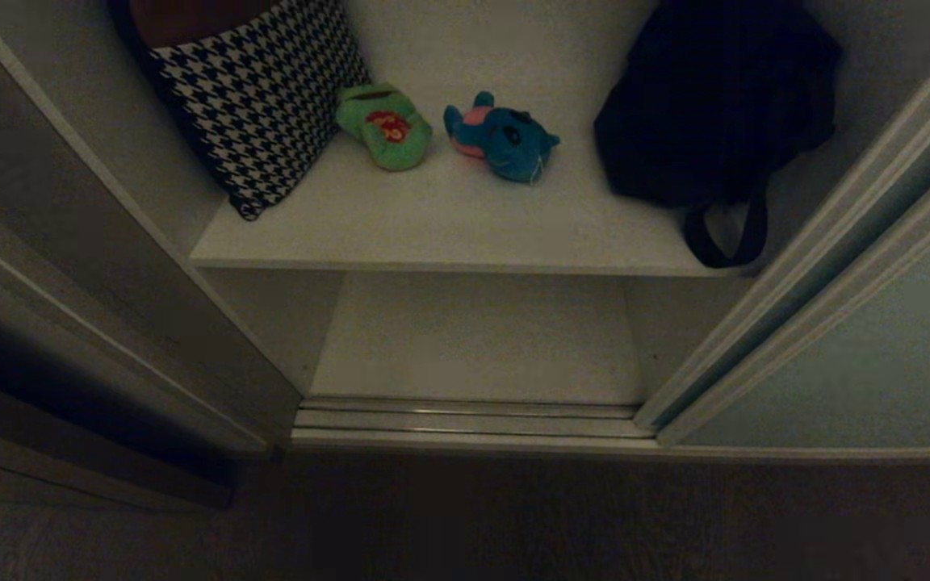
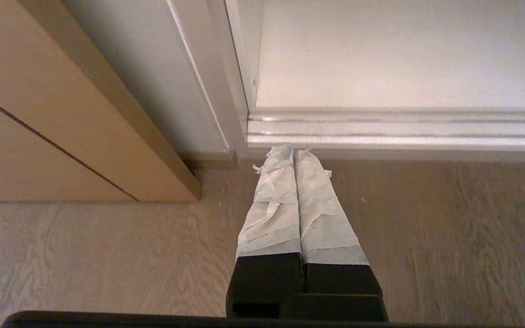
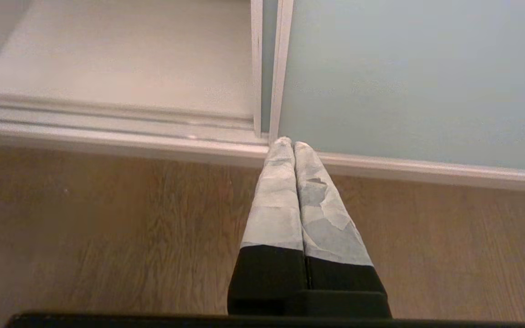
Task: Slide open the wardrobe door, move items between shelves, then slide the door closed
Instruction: Close the door
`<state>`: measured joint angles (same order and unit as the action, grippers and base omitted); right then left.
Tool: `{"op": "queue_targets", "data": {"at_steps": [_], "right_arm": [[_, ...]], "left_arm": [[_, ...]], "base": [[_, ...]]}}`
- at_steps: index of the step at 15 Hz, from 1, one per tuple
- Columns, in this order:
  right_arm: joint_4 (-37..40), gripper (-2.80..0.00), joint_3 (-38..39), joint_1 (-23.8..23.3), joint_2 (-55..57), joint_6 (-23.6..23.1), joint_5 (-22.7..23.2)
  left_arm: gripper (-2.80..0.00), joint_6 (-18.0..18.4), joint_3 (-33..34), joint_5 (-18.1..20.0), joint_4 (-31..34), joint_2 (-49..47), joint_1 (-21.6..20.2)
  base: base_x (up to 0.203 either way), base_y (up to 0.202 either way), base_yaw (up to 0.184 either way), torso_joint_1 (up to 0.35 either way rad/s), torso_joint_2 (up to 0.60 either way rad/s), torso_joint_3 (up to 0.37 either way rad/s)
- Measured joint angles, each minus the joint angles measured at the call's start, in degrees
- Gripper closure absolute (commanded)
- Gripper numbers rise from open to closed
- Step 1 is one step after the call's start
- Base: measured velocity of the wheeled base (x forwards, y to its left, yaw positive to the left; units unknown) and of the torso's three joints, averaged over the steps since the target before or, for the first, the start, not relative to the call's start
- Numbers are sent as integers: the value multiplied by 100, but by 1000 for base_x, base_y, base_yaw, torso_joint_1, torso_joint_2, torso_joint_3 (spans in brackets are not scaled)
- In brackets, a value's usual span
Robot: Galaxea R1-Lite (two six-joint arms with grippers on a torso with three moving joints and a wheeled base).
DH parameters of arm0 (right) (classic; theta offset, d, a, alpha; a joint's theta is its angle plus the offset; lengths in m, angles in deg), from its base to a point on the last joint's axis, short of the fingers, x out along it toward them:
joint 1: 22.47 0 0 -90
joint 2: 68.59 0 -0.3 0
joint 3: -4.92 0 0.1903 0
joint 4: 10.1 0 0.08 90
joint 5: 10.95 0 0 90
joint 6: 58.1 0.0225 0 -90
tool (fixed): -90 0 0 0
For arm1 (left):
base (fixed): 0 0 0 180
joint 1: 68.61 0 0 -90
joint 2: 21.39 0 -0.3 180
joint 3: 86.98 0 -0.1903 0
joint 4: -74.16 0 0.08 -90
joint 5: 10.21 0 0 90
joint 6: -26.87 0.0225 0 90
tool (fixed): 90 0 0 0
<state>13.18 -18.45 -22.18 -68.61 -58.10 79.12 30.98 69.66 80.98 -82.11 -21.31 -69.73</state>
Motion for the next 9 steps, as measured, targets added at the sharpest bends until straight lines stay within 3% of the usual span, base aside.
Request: {"op": "queue_targets", "data": {"at_steps": [9], "right_arm": [[0,0,0,0,-5,0,1]], "left_arm": [[0,-44,0,-16,-18,-7,2]], "base": [[0,0,0,4,0,30]]}}
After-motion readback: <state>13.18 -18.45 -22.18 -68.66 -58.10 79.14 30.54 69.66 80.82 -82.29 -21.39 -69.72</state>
